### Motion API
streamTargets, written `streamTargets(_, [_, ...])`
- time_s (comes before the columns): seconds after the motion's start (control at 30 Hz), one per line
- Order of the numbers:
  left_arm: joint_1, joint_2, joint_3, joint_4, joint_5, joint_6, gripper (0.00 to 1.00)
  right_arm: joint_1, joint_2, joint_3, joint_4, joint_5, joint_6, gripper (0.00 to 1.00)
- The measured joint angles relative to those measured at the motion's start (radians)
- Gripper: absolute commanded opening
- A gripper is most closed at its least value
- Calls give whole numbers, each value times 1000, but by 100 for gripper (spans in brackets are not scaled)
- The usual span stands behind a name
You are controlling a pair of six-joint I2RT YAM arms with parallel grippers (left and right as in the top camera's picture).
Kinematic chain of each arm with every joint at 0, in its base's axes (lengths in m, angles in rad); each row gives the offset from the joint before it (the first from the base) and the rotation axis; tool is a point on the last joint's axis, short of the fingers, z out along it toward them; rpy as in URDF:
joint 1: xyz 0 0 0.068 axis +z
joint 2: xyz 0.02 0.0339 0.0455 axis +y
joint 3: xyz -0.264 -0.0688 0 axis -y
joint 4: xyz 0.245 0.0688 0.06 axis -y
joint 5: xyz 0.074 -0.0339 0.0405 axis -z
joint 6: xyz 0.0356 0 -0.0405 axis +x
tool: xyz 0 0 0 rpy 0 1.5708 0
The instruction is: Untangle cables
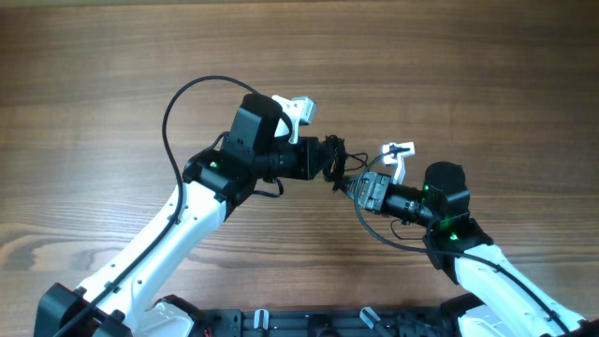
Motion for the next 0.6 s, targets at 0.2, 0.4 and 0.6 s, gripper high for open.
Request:
streamTargets(0.2, [0, 0, 0, 5, -21, -4, 4, 0, 0, 0, 0, -17, 32, 28])
streamTargets(0.4, [-11, 0, 0, 18, -38, -15, 4, 0, 0, 0, 0, -29, 40, 21])
streamTargets(0.6, [-46, 0, 0, 27, -86, -22, 4, 0, 0, 0, 0, -58, 46, 7])
